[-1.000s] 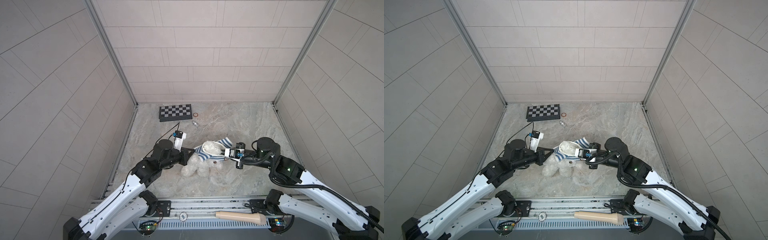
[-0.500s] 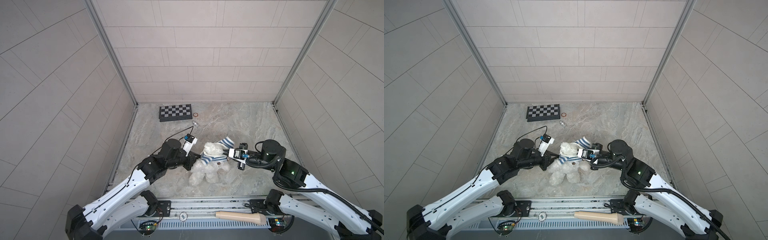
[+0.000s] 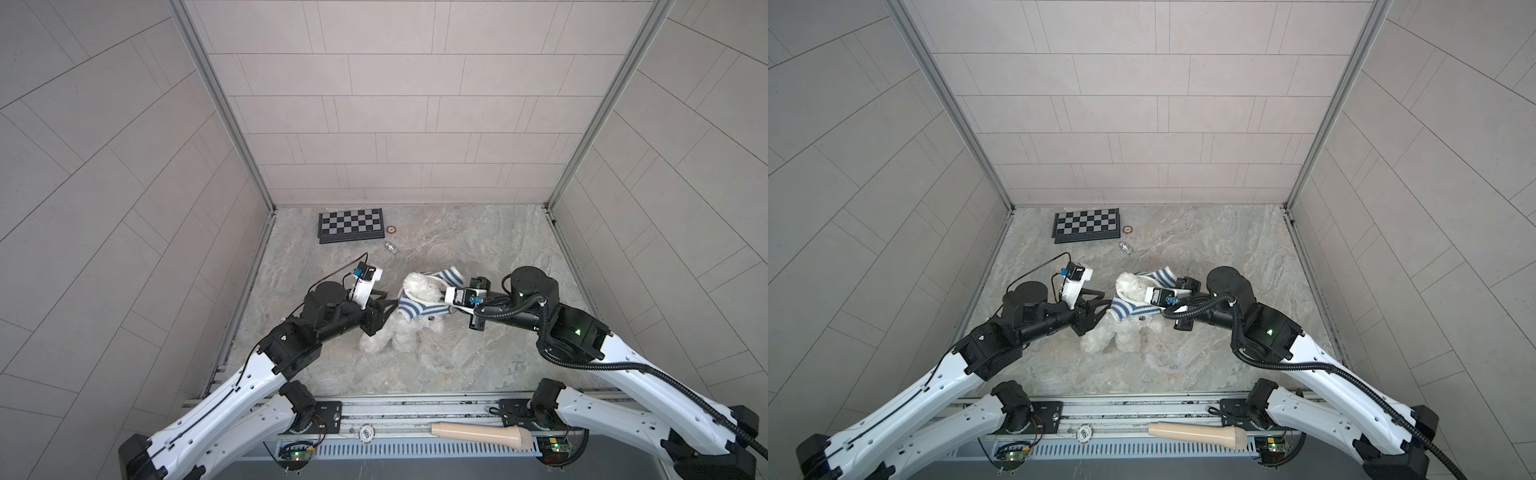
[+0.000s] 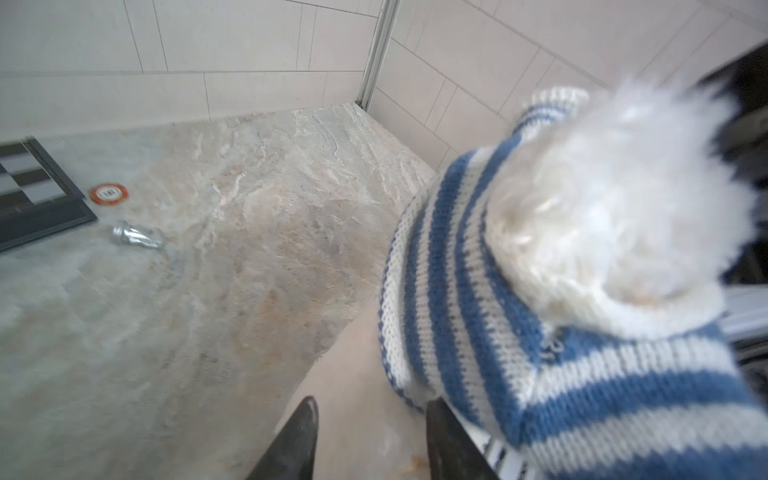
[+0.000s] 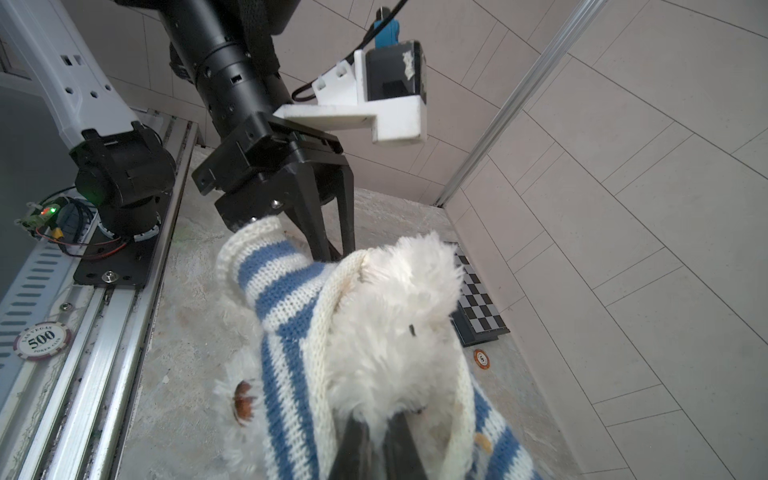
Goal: Dress the teddy bear
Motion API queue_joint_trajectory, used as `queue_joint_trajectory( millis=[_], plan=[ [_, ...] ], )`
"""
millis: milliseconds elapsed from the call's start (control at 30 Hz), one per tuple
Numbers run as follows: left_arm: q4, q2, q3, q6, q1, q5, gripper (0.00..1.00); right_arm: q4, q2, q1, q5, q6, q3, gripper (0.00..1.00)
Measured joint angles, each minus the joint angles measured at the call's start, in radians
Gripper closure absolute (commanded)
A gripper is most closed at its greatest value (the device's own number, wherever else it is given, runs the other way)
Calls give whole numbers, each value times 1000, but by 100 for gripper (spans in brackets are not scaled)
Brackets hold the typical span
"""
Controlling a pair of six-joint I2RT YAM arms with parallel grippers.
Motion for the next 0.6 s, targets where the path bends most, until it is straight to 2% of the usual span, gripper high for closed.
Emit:
queue_joint_trajectory(
  millis=[133, 333, 600],
  plan=[
    [-58, -81, 0, 34, 0, -11, 30, -81, 44, 0, 3, -85, 48, 100],
    [-103, -191, 53, 95, 0, 42, 33, -174, 120, -5, -9, -206, 139, 100],
    [-97, -1, 226, 188, -21, 154, 36, -215, 159, -2, -52, -290, 180, 100]
  ],
)
